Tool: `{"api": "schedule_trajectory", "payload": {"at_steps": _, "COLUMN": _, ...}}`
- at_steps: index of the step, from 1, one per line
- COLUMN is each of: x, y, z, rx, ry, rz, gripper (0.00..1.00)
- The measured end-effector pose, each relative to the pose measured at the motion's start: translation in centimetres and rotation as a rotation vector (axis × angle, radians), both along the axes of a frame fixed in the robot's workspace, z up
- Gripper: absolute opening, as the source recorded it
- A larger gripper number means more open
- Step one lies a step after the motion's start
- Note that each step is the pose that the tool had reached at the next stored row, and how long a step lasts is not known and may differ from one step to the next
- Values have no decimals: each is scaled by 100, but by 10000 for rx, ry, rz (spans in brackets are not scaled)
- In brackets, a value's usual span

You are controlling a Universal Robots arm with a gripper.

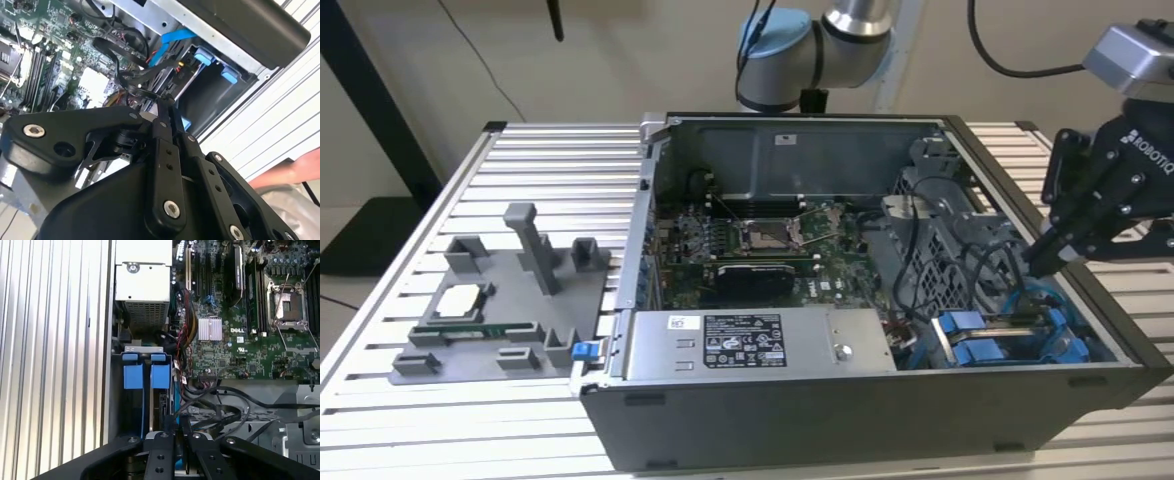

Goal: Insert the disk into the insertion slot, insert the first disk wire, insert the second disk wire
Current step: 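Insert the second disk wire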

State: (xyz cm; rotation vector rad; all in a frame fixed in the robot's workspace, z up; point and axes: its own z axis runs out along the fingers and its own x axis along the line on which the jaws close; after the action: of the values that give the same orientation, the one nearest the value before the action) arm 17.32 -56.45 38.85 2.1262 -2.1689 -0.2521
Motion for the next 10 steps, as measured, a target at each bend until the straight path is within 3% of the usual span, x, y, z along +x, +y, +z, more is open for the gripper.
{"api": "schedule_trajectory", "payload": {"at_steps": 7, "x": -269, "y": 7, "z": 1, "rx": 6, "ry": -23, "rz": -19, "gripper": 0}}
{"api": "schedule_trajectory", "payload": {"at_steps": 9, "x": -360, "y": 7, "z": -3, "rx": 6, "ry": -76, "rz": -19, "gripper": 0}}
{"api": "schedule_trajectory", "payload": {"at_steps": 10, "x": -403, "y": 7, "z": -7, "rx": -1, "ry": -159, "rz": -18, "gripper": 0}}
